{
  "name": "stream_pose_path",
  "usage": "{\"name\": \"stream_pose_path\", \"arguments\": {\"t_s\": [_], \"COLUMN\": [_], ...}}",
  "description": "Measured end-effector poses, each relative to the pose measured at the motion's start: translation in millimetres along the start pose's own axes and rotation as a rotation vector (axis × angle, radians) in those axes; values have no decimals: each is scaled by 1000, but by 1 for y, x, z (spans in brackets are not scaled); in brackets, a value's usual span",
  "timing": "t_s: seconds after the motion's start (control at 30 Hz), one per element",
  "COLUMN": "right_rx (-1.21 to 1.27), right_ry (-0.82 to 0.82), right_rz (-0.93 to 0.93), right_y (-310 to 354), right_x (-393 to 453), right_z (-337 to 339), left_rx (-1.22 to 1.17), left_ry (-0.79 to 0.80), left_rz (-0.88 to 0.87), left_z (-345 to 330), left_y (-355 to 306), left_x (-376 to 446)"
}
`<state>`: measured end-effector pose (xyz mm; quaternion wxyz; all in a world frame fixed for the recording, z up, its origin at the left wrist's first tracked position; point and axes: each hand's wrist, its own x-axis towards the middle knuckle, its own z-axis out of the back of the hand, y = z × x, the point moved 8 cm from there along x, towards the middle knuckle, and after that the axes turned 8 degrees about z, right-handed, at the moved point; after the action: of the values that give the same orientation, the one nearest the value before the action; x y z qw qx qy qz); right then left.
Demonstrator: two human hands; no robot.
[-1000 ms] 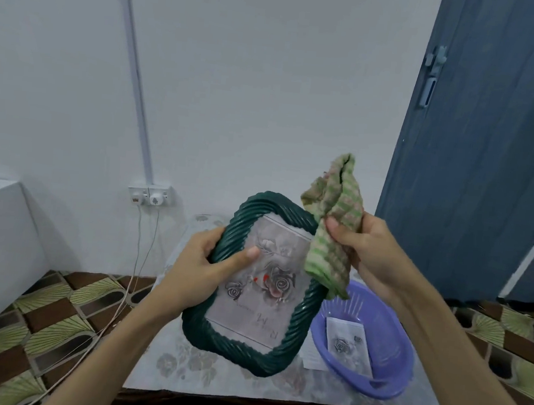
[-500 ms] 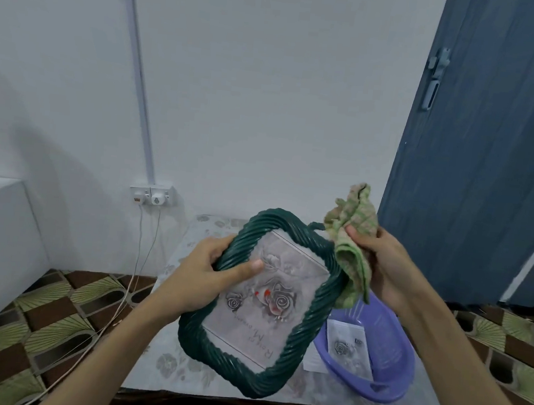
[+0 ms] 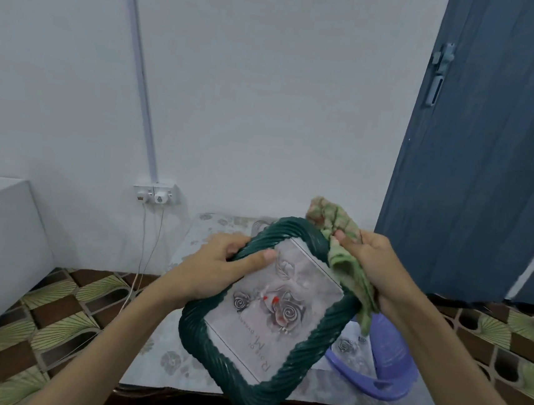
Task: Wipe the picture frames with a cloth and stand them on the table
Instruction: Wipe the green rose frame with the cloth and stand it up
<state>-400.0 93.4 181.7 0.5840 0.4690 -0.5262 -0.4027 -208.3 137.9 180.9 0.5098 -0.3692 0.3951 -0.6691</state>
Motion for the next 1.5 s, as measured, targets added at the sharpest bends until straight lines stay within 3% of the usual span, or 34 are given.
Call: {"name": "stream_pose_path", "arguments": {"t_s": [0.1,0.2,0.3,0.37,0.5,0.63,0.7,0.83,0.97,1.03,1.1,1.2,1.33,1.4,1.5], "right_rx": [124,194,45,-100,-354,-236,-86,292,355,307,292,191,-260,-366,-260], "right_ry": [-37,89,307,341,166,44,-73,-351,-486,-474,-434,-132,232,276,211], "right_rz": [-32,42,106,179,243,242,209,-39,-304,-321,-225,-64,89,140,110], "right_y": [2,17,26,28,24,20,16,-31,-96,-110,-103,-69,-40,-36,-37], "right_x": [4,2,-8,-12,-6,-5,-6,-9,-16,-19,-16,-9,-9,-7,-4], "right_z": [11,5,-21,-30,-28,-24,-10,16,19,26,36,21,-20,-26,-23], "left_rx": [47,136,227,277,296,189,13,-580,-623,-563,-495,-413,-271,-228,-235], "left_ry": [49,103,164,185,193,235,207,84,-72,-60,-34,-5,66,114,158], "left_rz": [2,-22,-66,-105,-104,-84,-1,267,428,423,419,414,366,351,327], "left_z": [2,0,-11,-16,-18,-13,2,6,-16,-17,-15,-14,-17,-18,-20], "left_y": [0,-5,-15,-21,-20,-13,-1,46,72,73,73,73,57,53,50], "left_x": [4,7,10,11,13,10,4,-8,-11,-10,-10,-4,4,8,11]}}
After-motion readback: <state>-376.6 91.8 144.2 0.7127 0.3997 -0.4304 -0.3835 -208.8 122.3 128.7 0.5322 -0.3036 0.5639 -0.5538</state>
